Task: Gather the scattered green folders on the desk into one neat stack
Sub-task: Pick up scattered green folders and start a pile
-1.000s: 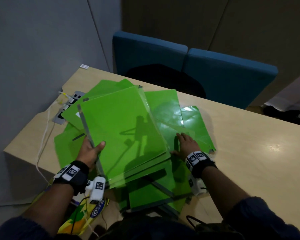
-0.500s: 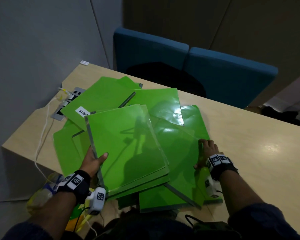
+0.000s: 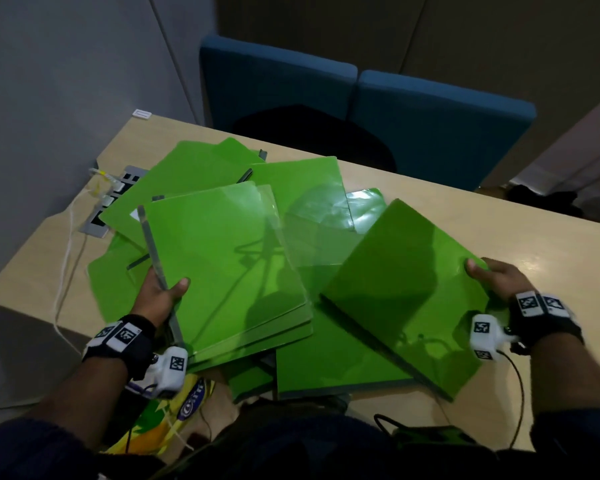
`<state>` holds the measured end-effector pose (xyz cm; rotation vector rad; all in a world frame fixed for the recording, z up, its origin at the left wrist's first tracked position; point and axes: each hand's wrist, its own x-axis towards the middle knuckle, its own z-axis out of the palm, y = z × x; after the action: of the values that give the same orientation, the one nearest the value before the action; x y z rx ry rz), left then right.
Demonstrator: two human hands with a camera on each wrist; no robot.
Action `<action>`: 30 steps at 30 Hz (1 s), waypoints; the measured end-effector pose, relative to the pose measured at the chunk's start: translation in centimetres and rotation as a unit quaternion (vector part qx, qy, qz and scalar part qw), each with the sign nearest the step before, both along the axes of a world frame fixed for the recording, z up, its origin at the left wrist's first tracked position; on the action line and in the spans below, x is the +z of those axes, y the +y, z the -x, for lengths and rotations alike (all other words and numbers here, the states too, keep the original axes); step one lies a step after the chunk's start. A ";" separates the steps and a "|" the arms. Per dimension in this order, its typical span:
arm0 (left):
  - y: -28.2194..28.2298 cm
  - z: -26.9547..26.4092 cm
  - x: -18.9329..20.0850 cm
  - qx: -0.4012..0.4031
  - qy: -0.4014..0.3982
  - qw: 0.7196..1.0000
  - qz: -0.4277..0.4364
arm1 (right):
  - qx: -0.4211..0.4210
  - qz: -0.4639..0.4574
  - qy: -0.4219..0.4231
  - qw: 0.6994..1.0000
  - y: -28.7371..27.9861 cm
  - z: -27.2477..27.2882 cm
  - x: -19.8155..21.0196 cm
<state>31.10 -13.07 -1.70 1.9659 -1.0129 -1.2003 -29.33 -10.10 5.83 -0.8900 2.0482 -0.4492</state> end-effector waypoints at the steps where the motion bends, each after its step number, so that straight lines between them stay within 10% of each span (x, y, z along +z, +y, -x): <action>1: 0.2 -0.7 0.1 0.000 -0.007 1.000 -0.003 | 0.014 0.017 -0.016 1.000 -0.1 -0.3 0.7; 6: 1.7 -3.3 -0.6 0.020 -0.030 0.999 -0.013 | 0.208 -0.043 0.094 0.973 -2.9 -3.9 0.6; 11: 3.0 -3.3 -0.9 0.036 -0.013 0.999 -0.018 | 0.426 -0.041 0.271 0.862 -5.4 -11.5 -2.3; 19: 4.1 -2.3 -0.8 0.068 -0.002 0.997 -0.035 | 0.433 -0.053 0.305 0.846 -3.9 -15.1 -4.9; 30: 2.0 0.3 1.0 0.015 0.048 0.999 -0.006 | 0.242 0.025 0.171 0.955 -3.7 -2.6 3.7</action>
<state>30.77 -11.06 -0.70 1.9071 -0.9277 -1.2738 -26.69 -13.77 9.52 -1.5386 2.0249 -0.0784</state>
